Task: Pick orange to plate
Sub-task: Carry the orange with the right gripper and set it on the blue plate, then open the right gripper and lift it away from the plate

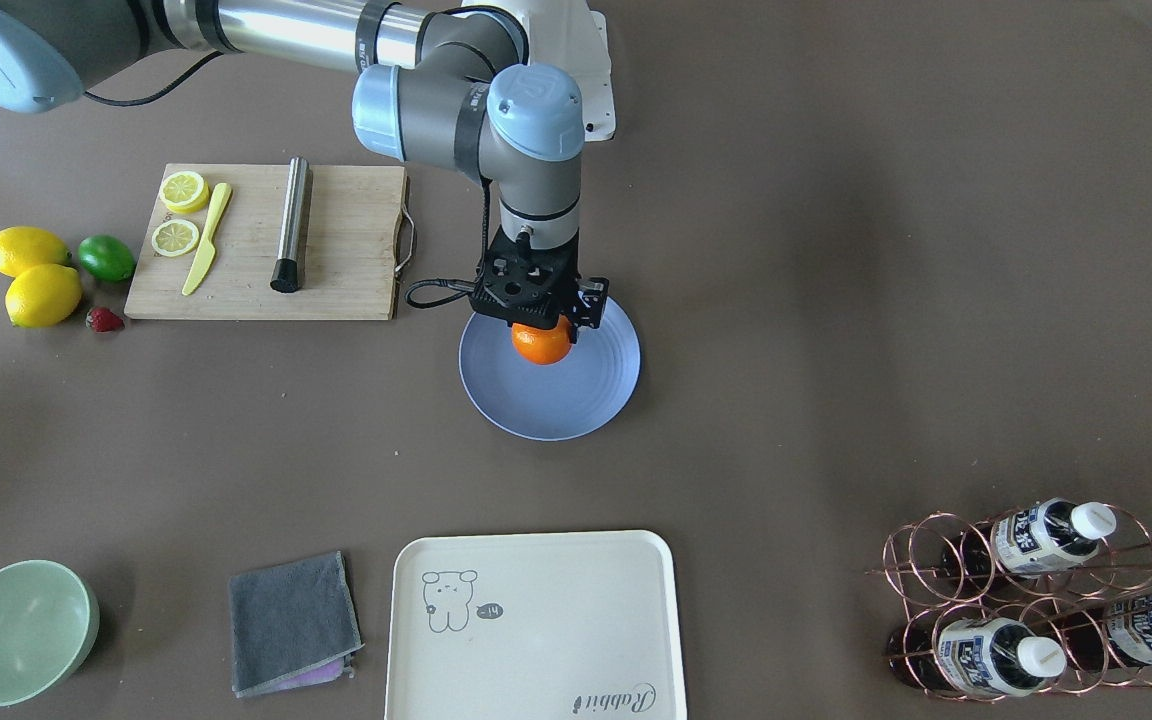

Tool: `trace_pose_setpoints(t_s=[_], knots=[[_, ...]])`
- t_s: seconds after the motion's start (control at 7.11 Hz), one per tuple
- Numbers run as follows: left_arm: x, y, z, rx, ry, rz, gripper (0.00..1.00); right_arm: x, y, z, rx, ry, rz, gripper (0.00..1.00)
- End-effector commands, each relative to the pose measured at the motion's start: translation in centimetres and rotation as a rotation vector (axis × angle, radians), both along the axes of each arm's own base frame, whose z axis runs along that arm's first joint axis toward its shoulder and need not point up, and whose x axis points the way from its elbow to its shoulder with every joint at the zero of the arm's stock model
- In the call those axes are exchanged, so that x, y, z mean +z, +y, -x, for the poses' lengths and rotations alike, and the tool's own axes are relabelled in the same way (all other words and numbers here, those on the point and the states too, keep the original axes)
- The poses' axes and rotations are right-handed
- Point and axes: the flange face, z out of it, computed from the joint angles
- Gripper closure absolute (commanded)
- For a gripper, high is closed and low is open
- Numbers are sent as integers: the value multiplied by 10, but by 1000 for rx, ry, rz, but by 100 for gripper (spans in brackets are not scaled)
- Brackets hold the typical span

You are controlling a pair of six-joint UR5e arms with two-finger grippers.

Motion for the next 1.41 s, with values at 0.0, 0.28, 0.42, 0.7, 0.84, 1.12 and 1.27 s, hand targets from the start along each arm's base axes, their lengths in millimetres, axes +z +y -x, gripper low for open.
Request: trace_pose_setpoints(t_s=[0.0, 0.28, 0.42, 0.7, 0.84, 1.12, 1.27], knots=[[6, 4, -1, 2, 0, 11, 2, 2, -1, 2, -4, 3, -8, 100], [6, 4, -1, 2, 0, 13, 2, 14, -6, -1, -28, 23, -29, 43], [7, 5, -1, 2, 0, 14, 2, 14, -8, -4, -46, 25, -50, 0], [9, 6, -1, 2, 0, 20, 2, 10, -39, -30, -57, 21, -78, 0], [9, 6, -1, 2, 0, 20, 2, 8, -63, -54, -64, -1, -52, 0], [11, 5, -1, 3, -11, 29, 2, 20, -119, -193, -130, -31, -17, 0], [13, 6, -3, 6, -12, 38, 2, 53, -133, -288, -197, 3, -48, 0]])
